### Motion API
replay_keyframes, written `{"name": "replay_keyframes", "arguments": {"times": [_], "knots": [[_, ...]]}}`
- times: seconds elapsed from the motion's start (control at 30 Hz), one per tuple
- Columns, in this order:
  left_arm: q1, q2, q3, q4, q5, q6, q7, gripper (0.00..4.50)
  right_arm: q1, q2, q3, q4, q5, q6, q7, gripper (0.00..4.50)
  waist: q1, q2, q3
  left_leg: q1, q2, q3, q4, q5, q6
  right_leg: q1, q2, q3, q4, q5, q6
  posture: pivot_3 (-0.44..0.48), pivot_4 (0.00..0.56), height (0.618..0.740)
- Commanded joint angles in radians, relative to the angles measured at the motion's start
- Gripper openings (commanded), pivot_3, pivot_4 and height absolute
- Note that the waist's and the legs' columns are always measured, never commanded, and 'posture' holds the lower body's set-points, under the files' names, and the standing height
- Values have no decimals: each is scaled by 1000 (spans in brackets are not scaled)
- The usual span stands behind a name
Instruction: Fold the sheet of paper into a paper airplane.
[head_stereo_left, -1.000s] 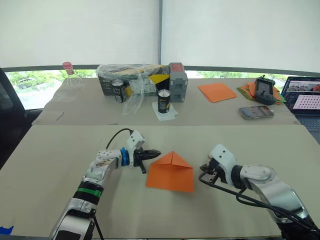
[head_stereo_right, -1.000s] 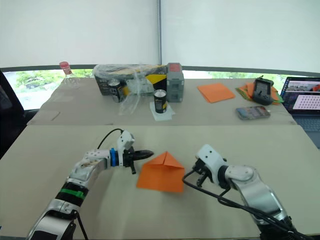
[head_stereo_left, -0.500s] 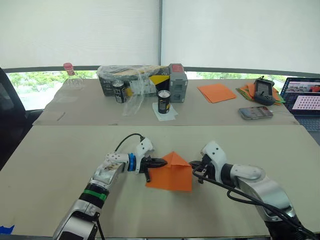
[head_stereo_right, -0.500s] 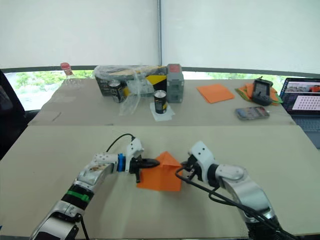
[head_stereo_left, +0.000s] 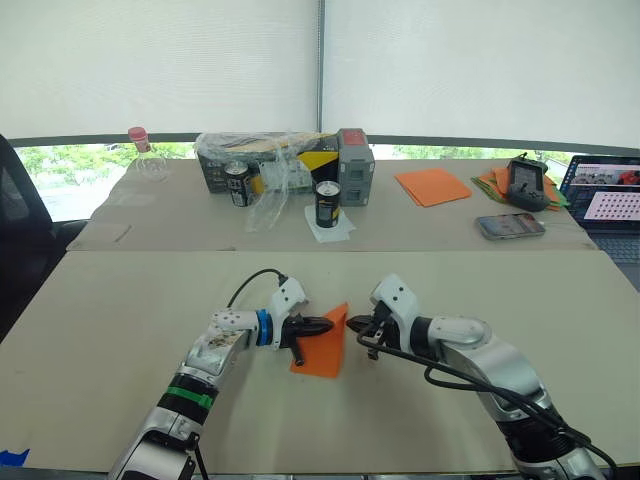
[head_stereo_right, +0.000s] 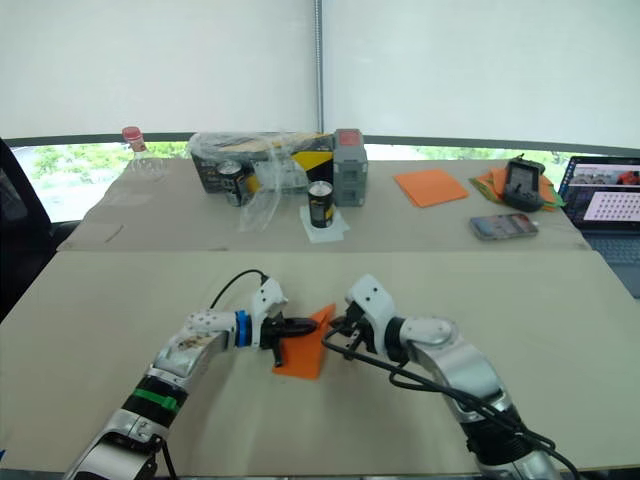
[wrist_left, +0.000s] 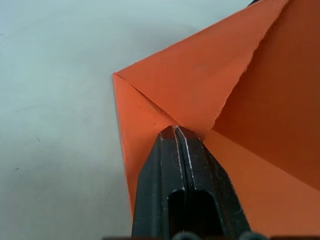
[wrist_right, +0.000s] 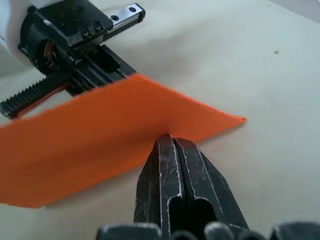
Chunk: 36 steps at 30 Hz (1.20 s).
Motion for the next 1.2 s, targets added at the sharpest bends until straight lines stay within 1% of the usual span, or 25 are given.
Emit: {"name": "replay_keyframes", "arguments": {"times": [0.03, 0.23, 0.4, 0.47, 0.63, 0.73, 0.8, 0.9, 0.97, 1.07, 1.2], "knots": [[34, -12, -88, 5, 52, 10, -18, 33, -30, 9, 25, 28, -25, -50, -5, 0, 1, 0, 0, 0, 0, 0, 0, 0, 0, 0, 0, 0, 0, 0, 0, 0, 150, 739], [47, -36, -91, -56, 41, 51, -6, 33, -37, 42, 42, 75, -38, -78, -20, 0, 7, 0, 0, 0, -1, 0, 1, 0, 0, 0, -1, 0, 0, 0, 0, 0, 150, 739], [81, -20, -67, -103, 27, 93, 9, 33, -32, 66, 59, 118, -59, -95, -33, 0, 3, 0, -1, 0, -1, 0, 1, 0, 0, 0, 0, 0, 1, 0, 0, 0, 150, 739], [94, 5, -53, -126, 23, 107, 4, 33, -34, 76, 66, 144, -69, -106, -34, 0, 0, 0, -2, 0, -1, 0, 1, 0, 0, 0, 0, 0, 1, 0, 0, 0, 150, 739], [113, 104, 22, -184, -7, 156, -1, 33, -47, 93, 91, 226, -95, -141, -25, 0, -15, 0, -2, 2, 1, 1, 1, 0, 0, -1, 2, 2, 3, 0, 0, 0, 150, 739], [114, 153, 62, -216, -39, 193, -8, 33, -50, 95, 97, 251, -107, -154, -19, 0, -20, 0, -2, 3, 2, 1, 1, 0, 0, 0, 3, 2, 5, 0, 0, 0, 150, 739], [108, 197, 112, -236, -83, 236, -25, 33, -50, 97, 101, 262, -108, -160, -11, 0, -21, 0, -2, 4, 2, 1, 1, 0, 0, 0, 3, 2, 6, 0, 0, 0, 150, 739], [93, 255, 161, -234, -125, 269, -52, 33, -48, 93, 112, 272, -112, -167, 3, 0, -24, 0, -2, 4, 2, 1, 1, 0, 0, 0, 3, 2, 7, 0, 0, 0, 150, 739], [80, 271, 183, -214, -136, 267, -52, 33, -46, 92, 117, 276, -117, -172, 9, 0, -26, 0, -2, 4, 2, 1, 1, 0, 0, -1, 3, 2, 7, 0, 0, 0, 150, 739], [30, 245, 214, -161, -157, 266, -29, 33, -35, 88, 127, 274, -126, -173, 15, 0, -21, 0, -2, 4, 2, 1, 1, 0, -1, 0, 2, 2, 6, 0, 0, 0, 150, 739], [-17, 155, 207, -150, -185, 262, -11, 33, -15, 88, 130, 255, -127, -173, 16, 0, -17, -1, -3, 4, 2, 1, 1, 1, -1, 0, 2, 2, 6, 0, 0, 0, 150, 739]]}}
